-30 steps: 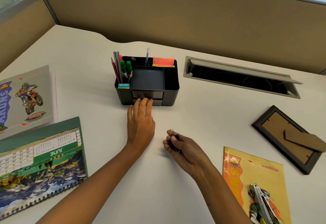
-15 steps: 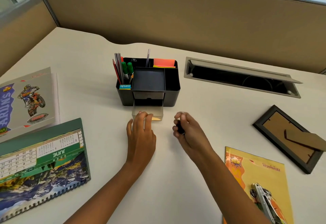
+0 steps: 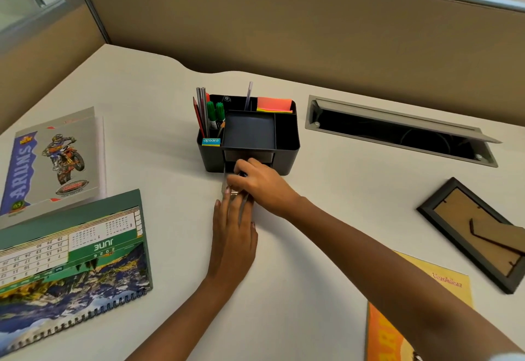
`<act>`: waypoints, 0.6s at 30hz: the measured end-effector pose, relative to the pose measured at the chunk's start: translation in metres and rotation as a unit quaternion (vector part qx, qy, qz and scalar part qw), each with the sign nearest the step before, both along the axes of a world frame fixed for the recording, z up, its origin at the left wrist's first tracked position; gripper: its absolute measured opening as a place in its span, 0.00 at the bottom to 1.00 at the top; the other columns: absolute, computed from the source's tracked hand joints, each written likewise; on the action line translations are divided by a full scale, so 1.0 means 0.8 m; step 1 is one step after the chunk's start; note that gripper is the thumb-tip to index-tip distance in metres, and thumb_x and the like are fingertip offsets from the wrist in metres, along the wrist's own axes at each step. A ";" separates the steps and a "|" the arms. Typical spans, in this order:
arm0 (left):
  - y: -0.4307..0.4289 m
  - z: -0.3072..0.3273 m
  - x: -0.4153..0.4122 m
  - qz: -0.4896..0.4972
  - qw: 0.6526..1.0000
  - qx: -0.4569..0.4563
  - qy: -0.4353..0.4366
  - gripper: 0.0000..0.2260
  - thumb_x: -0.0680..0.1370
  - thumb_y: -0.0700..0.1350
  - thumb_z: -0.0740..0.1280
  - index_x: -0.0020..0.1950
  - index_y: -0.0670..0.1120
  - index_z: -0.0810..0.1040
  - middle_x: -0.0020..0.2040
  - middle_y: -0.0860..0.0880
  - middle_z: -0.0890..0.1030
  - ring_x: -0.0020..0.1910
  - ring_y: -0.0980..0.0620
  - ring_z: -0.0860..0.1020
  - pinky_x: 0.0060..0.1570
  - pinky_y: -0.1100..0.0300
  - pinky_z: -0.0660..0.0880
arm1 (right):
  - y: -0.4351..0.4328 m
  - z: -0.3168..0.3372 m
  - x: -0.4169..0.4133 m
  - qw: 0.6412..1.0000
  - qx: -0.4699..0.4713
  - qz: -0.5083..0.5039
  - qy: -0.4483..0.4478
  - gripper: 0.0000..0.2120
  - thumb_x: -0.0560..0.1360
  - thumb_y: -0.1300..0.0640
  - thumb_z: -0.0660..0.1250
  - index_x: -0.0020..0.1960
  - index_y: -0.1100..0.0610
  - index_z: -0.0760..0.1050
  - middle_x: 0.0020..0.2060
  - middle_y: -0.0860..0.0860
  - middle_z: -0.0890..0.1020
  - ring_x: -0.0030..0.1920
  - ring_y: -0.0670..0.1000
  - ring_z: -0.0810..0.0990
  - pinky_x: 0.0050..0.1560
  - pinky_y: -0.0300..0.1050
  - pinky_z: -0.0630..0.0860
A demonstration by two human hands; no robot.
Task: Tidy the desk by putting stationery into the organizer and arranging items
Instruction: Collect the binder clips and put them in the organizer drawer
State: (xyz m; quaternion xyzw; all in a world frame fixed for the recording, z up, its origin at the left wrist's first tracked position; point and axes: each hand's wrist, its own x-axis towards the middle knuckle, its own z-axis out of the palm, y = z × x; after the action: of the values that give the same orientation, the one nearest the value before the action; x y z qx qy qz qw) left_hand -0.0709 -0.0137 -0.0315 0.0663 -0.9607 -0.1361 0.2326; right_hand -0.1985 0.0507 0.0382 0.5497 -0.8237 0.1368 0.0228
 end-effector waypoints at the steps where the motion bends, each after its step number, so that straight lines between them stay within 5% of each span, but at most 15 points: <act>1: 0.000 0.001 0.000 0.001 1.000 0.004 -0.004 0.21 0.77 0.43 0.57 0.69 0.38 0.66 0.69 0.38 0.68 0.71 0.40 0.62 0.65 0.40 0.68 | 0.000 0.000 -0.002 1.000 0.003 0.000 -0.008 0.14 0.68 0.61 0.76 0.52 0.56 0.78 0.46 0.57 0.77 0.42 0.56 0.77 0.34 0.44 0.76; 6: 0.001 0.003 0.000 0.008 1.000 0.026 -0.011 0.22 0.76 0.41 0.61 0.71 0.40 0.66 0.70 0.41 0.66 0.71 0.42 0.62 0.65 0.44 0.69 | -0.001 0.003 -0.016 0.997 0.070 -0.002 -0.042 0.11 0.75 0.60 0.67 0.57 0.56 0.76 0.49 0.57 0.76 0.45 0.55 0.76 0.36 0.42 0.71; 18: 0.002 -0.003 0.000 0.009 0.999 0.036 -0.012 0.26 0.73 0.41 0.68 0.69 0.40 0.68 0.69 0.41 0.65 0.69 0.41 0.63 0.64 0.46 0.70 | -0.006 0.003 -0.021 0.990 0.114 -0.007 -0.077 0.13 0.75 0.61 0.67 0.60 0.60 0.74 0.55 0.58 0.76 0.50 0.57 0.77 0.41 0.41 0.70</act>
State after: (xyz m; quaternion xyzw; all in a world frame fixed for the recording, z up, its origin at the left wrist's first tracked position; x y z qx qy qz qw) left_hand -0.0709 -0.0121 -0.0342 0.0853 -0.9572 -0.1679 0.2197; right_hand -0.2155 0.0458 0.0403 0.5309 -0.8370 0.0843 -0.1027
